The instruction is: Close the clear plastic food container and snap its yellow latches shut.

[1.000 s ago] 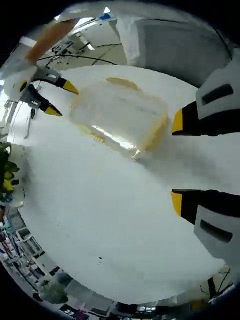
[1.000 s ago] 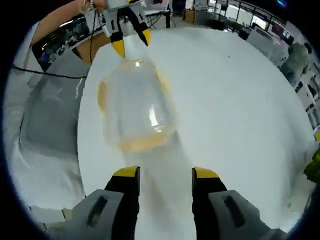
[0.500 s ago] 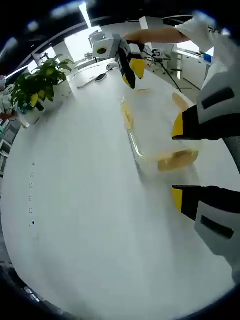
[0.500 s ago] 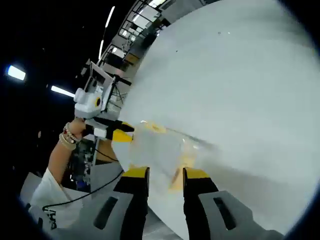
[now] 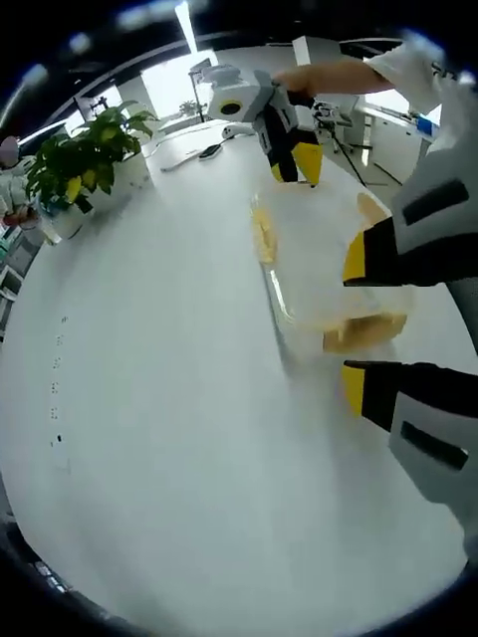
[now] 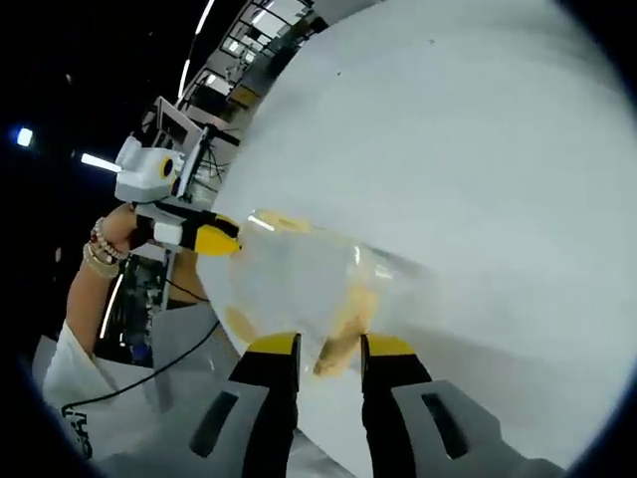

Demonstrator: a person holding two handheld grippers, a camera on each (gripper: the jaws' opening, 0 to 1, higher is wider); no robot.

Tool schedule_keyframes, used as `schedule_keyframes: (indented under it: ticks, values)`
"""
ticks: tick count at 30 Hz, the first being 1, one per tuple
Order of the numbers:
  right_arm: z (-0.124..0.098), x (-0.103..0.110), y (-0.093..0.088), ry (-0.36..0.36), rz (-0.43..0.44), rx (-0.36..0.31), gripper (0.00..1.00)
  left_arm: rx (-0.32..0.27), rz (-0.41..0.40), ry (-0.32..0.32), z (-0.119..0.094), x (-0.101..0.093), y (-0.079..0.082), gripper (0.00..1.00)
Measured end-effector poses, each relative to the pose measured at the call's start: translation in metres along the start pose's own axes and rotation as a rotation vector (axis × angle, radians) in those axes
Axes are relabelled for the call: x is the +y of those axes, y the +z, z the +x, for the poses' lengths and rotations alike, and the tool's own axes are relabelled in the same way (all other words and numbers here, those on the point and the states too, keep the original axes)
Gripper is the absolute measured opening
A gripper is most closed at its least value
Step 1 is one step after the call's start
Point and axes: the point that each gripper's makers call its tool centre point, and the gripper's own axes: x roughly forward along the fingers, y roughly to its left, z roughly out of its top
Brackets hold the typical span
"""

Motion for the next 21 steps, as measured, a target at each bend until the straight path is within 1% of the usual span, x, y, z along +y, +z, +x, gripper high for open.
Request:
schedule_keyframes:
  ticks: [4, 7, 11, 13, 15, 16, 18, 21]
  values:
    - [0.000, -0.001, 0.000, 0.001, 0.008, -0.006, 0.20, 0.007, 0.022, 0.038, -0.004, 0.006, 0.000, 0.23]
    - [0.000, -0.001, 0.001, 0.000, 0.004, -0.006, 0.20, 0.028, 0.026, 0.066, -0.007, 0.011, -0.001, 0.23]
    - [0.000, 0.000, 0.001, 0.000, -0.002, -0.005, 0.20, 0.040, 0.007, 0.057, -0.004, 0.006, -0.001, 0.22]
    - [0.001, 0.000, 0.001, 0.002, -0.004, -0.005, 0.20, 0.052, -0.018, 0.040, 0.000, -0.002, -0.005, 0.22]
    - [0.001, 0.000, 0.001, 0.004, -0.002, -0.005, 0.20, 0.056, 0.011, 0.033, 0.002, -0.007, -0.007, 0.23]
    - [0.001, 0.000, 0.001, 0.004, -0.001, -0.005, 0.20, 0.061, 0.009, 0.042, 0.002, -0.007, -0.006, 0.23]
    - [0.001, 0.000, 0.001, 0.004, -0.003, -0.007, 0.20, 0.059, 0.030, 0.057, 0.001, -0.007, -0.007, 0.25]
    - [0.001, 0.000, 0.001, 0.004, -0.005, -0.006, 0.20, 0.066, 0.022, 0.070, -0.001, -0.001, -0.006, 0.27]
